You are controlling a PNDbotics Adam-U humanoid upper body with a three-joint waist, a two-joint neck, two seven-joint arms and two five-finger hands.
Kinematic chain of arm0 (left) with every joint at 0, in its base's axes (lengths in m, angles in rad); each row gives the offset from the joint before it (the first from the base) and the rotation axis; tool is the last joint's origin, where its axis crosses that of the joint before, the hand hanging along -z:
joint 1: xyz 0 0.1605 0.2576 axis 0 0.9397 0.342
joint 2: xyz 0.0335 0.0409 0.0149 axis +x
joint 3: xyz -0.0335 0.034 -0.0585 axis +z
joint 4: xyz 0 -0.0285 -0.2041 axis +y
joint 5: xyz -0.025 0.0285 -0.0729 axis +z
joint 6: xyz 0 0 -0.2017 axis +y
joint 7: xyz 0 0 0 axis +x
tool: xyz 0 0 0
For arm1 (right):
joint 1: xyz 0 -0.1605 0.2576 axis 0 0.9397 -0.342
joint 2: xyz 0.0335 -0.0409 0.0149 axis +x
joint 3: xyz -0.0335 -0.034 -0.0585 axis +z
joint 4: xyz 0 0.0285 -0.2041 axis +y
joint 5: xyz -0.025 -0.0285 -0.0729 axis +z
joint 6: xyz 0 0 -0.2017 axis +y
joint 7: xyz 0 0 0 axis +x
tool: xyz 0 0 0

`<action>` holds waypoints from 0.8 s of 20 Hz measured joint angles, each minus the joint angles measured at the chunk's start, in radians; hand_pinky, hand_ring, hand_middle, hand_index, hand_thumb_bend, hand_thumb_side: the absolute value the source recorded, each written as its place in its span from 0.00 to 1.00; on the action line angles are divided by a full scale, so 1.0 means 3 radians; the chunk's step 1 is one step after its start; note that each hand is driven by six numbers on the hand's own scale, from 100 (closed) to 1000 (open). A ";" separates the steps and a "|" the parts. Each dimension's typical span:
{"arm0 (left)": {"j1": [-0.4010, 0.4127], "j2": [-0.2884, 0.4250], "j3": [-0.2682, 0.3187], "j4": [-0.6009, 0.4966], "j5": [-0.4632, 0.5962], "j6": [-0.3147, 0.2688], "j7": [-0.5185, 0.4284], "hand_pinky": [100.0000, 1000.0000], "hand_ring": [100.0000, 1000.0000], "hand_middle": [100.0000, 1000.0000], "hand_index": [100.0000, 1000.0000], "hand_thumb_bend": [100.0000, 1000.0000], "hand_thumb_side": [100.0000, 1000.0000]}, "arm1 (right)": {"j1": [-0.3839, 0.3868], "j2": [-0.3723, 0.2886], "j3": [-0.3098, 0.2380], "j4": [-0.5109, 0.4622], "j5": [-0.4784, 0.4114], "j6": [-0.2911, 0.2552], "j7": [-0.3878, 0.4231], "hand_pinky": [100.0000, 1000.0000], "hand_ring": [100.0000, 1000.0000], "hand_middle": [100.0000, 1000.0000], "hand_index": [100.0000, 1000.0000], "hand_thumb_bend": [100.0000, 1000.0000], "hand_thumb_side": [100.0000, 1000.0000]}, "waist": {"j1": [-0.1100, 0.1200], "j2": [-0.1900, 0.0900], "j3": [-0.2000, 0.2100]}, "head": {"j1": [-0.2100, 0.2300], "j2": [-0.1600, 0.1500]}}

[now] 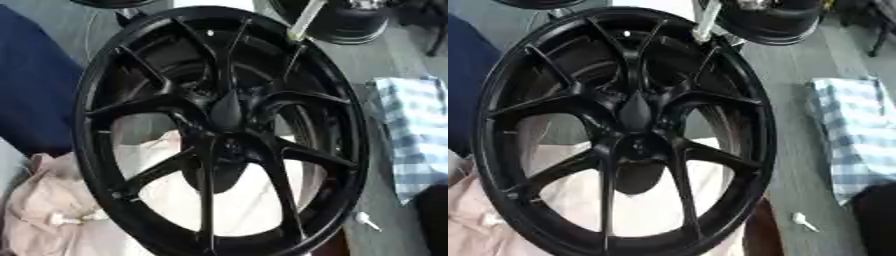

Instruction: Pull the pin out of the wheel hub.

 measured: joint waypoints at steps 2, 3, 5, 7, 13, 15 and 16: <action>0.0035 0.0000 0.0035 0.0001 -0.0001 -0.0002 0.0029 0.70 0.53 0.40 0.62 0.01 0.73 | 0.0177 0.0004 -0.0151 0.0075 -0.0024 -0.0013 -0.0110 0.61 0.36 0.08 0.35 0.28 0.00 | 0.0036 0.0009 -0.0116 | 0.0079 -0.0002; 0.0040 -0.0001 0.0042 0.0001 -0.0001 -0.0004 0.0045 0.70 0.53 0.40 0.62 0.01 0.72 | 0.0274 0.0013 -0.0240 0.0140 -0.0026 -0.0017 -0.0168 0.61 0.35 0.08 0.35 0.28 0.00 | 0.0068 0.0013 -0.0176 | 0.0121 -0.0002; 0.0053 -0.0001 0.0065 0.0000 -0.0002 -0.0010 0.0071 0.70 0.53 0.40 0.62 0.01 0.72 | 0.0462 0.0068 -0.0416 0.0299 -0.0014 -0.0047 -0.0282 0.61 0.36 0.08 0.35 0.28 0.00 | 0.0118 0.0022 -0.0208 | 0.0189 -0.0003; 0.0056 -0.0001 0.0079 0.0000 -0.0003 -0.0013 0.0088 0.70 0.53 0.40 0.62 0.01 0.72 | 0.0642 0.0143 -0.0583 0.0457 0.0017 -0.0106 -0.0393 0.62 0.36 0.09 0.36 0.28 0.00 | 0.0119 0.0034 -0.0215 | 0.0229 -0.0004; 0.0081 -0.0002 0.0117 0.0000 -0.0003 -0.0021 0.0133 0.70 0.53 0.40 0.62 0.01 0.72 | 0.1182 0.0546 -0.1041 0.0876 0.0254 -0.0275 -0.0731 0.65 0.42 0.17 0.43 0.28 0.00 | 0.0199 0.0051 -0.0304 | 0.0375 -0.0029; 0.0081 -0.0002 0.0119 -0.0001 -0.0003 -0.0024 0.0139 0.70 0.53 0.40 0.62 0.01 0.72 | 0.1357 0.0719 -0.1130 0.0908 0.0357 -0.0374 -0.0838 0.70 0.54 0.38 0.62 0.41 0.00 | 0.0210 0.0051 -0.0304 | 0.0390 -0.0030; 0.0081 -0.0003 0.0119 -0.0001 -0.0003 -0.0025 0.0140 0.70 0.53 0.40 0.62 0.01 0.72 | 0.1437 0.0796 -0.1159 0.0908 0.0411 -0.0424 -0.0890 0.72 0.60 0.45 0.70 0.48 0.03 | 0.0213 0.0051 -0.0304 | 0.0391 -0.0032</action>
